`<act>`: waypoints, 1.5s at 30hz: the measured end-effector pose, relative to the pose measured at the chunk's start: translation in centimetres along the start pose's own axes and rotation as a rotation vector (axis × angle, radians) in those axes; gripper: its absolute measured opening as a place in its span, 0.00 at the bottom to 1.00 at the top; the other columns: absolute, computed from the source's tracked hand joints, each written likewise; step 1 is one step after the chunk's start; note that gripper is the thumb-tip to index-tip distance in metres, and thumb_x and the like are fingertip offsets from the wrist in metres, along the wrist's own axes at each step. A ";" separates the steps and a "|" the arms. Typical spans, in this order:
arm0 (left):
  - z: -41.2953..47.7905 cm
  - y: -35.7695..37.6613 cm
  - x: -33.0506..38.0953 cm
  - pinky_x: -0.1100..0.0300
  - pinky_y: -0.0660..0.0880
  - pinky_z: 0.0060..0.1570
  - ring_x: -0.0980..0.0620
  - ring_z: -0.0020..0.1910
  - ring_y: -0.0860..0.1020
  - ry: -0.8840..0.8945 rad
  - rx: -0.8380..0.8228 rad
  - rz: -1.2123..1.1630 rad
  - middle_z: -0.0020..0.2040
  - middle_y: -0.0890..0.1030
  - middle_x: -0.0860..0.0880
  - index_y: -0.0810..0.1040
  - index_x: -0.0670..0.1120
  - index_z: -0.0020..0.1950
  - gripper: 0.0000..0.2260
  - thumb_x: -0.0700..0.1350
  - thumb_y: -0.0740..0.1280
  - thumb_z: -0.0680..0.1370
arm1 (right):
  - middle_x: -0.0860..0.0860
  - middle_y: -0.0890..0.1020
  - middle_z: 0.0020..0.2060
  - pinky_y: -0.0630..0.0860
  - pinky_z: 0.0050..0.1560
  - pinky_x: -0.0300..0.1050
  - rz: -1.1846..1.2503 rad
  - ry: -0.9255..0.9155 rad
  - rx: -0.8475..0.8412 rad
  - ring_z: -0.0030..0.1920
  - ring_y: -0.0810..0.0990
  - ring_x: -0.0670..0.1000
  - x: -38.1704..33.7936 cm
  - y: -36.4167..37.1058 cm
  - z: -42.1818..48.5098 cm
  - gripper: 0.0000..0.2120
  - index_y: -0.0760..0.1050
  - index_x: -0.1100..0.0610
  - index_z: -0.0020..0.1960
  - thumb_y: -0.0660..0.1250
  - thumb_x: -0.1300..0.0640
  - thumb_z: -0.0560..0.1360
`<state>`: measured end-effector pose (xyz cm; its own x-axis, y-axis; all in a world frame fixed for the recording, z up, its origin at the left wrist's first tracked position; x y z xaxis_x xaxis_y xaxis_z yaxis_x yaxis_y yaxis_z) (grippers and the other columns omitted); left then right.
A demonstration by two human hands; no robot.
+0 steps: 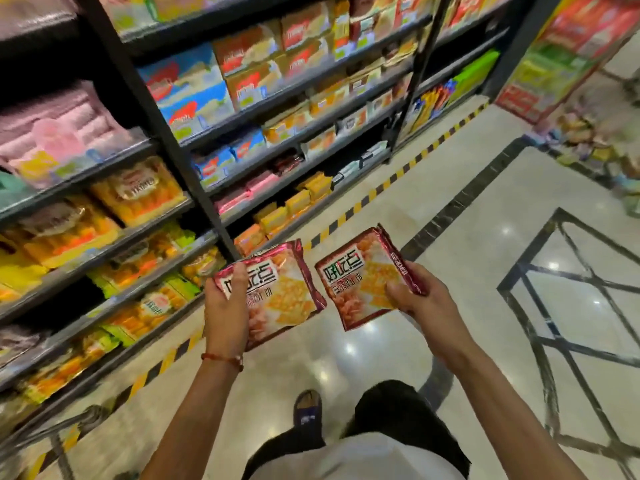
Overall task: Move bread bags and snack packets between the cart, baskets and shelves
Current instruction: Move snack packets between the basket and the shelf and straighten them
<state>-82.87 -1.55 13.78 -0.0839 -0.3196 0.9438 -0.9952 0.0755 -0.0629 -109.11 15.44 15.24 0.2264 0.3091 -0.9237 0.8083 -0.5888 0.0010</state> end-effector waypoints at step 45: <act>44.8 75.2 29.8 0.57 0.80 0.39 0.51 0.42 0.84 0.110 -0.095 -0.099 0.49 0.87 0.48 0.78 0.46 0.63 0.30 0.46 0.83 0.63 | 0.48 0.87 0.56 0.82 0.54 0.42 -0.045 -0.313 -0.091 0.56 0.87 0.49 -40.9 -35.9 83.6 0.20 0.77 0.53 0.68 0.75 0.55 0.77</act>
<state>-162.46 -47.75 22.65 0.0260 -0.2250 0.9740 -0.9885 0.1395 0.0587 -192.81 -38.49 20.97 0.0224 0.0808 -0.9965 0.8622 -0.5061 -0.0216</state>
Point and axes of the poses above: each hand's wrist, its own z-axis towards the middle knuckle, its own y-axis out of the palm, x = y × z, the point moved 6 cm from there along z, towards the middle knuckle
